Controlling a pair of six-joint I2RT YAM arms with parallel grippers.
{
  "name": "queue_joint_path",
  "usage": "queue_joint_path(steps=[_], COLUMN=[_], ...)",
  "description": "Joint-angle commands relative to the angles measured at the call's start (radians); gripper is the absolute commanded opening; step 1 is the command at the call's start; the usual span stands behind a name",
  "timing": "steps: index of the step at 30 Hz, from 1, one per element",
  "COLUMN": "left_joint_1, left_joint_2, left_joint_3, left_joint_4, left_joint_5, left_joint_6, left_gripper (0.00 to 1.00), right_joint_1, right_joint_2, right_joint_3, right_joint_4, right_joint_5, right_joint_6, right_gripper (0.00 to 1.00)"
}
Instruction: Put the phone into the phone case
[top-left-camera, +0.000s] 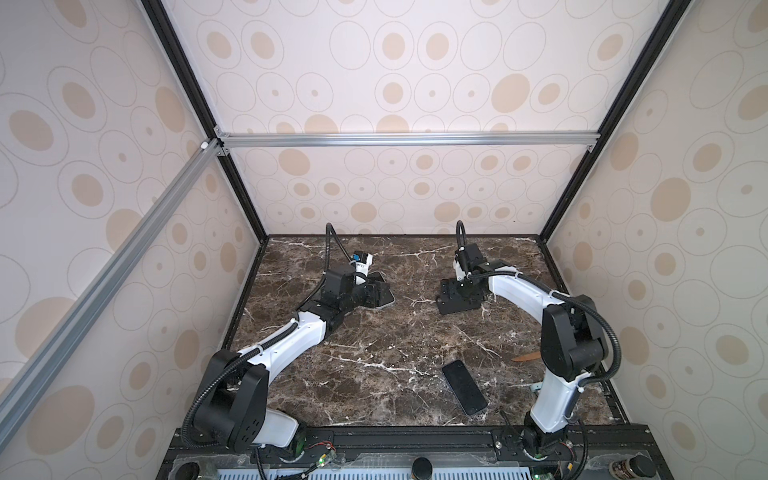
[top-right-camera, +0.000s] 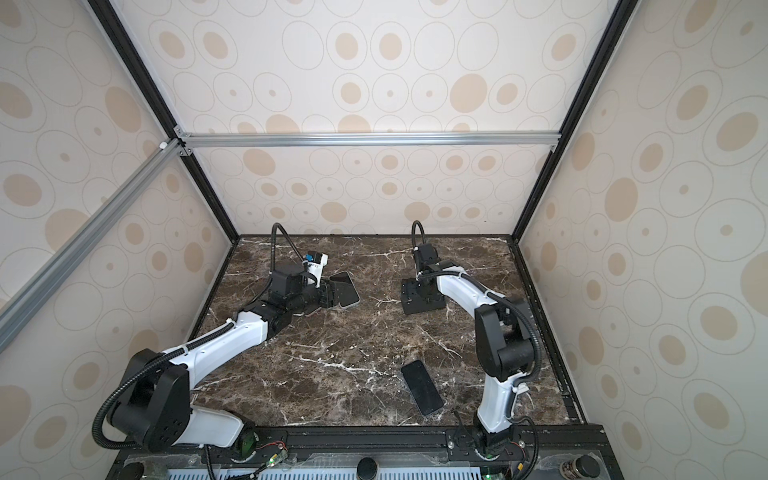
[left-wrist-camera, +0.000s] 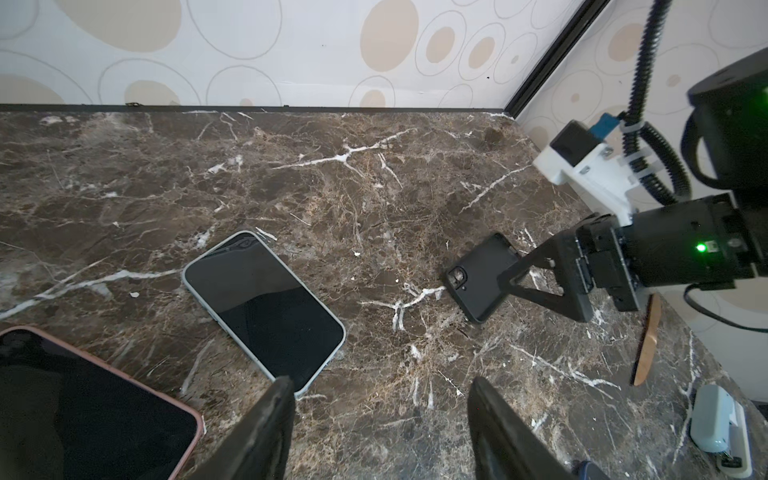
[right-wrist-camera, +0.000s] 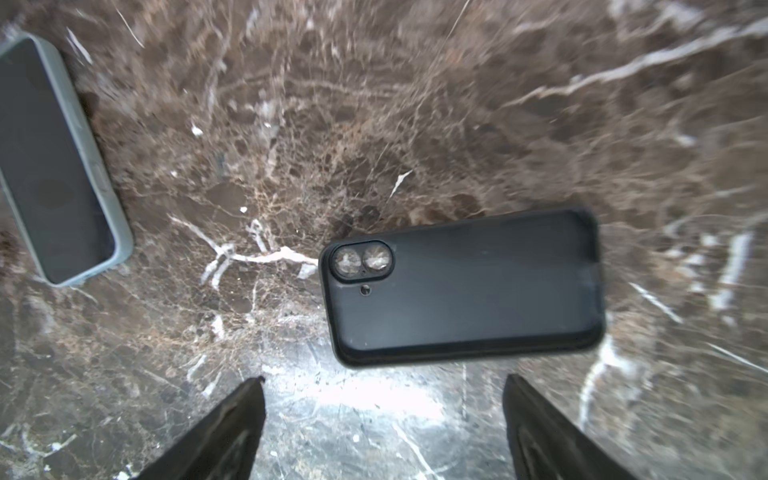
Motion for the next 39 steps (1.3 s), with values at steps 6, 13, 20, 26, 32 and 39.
queue_joint_path(steps=[6,13,20,26,32,39], left_joint_1=[-0.001,-0.001,0.003,0.006,0.010,0.012], left_joint_2=[0.006,-0.034,-0.061,-0.067,-0.067,-0.077], left_joint_3=[0.015,0.008,0.008,0.003,0.004,0.004], left_joint_4=[-0.063,-0.086,-0.101,-0.098,-0.101,-0.101], left_joint_5=[0.003,-0.040,-0.072,-0.085,-0.086,-0.094], left_joint_6=[0.029,0.061,0.084,0.089,0.089,0.092], left_gripper=[0.66,0.66,0.67,0.67,0.67,0.67], right_joint_1=[0.001,0.003,0.020,0.041,0.087,0.160], right_joint_2=[0.083,0.096,0.136,0.189,0.205,0.186], right_joint_3=[0.043,0.000,0.025,0.071,0.102,0.081], right_joint_4=[-0.048,-0.046,-0.058,-0.065,-0.083,-0.066], right_joint_5=[-0.039,-0.120,-0.201,-0.244,-0.273,-0.332], right_joint_6=[-0.014,0.006,-0.001,-0.001,0.009,0.055], right_gripper=[0.91,0.89,0.88,0.87,0.86,0.85])
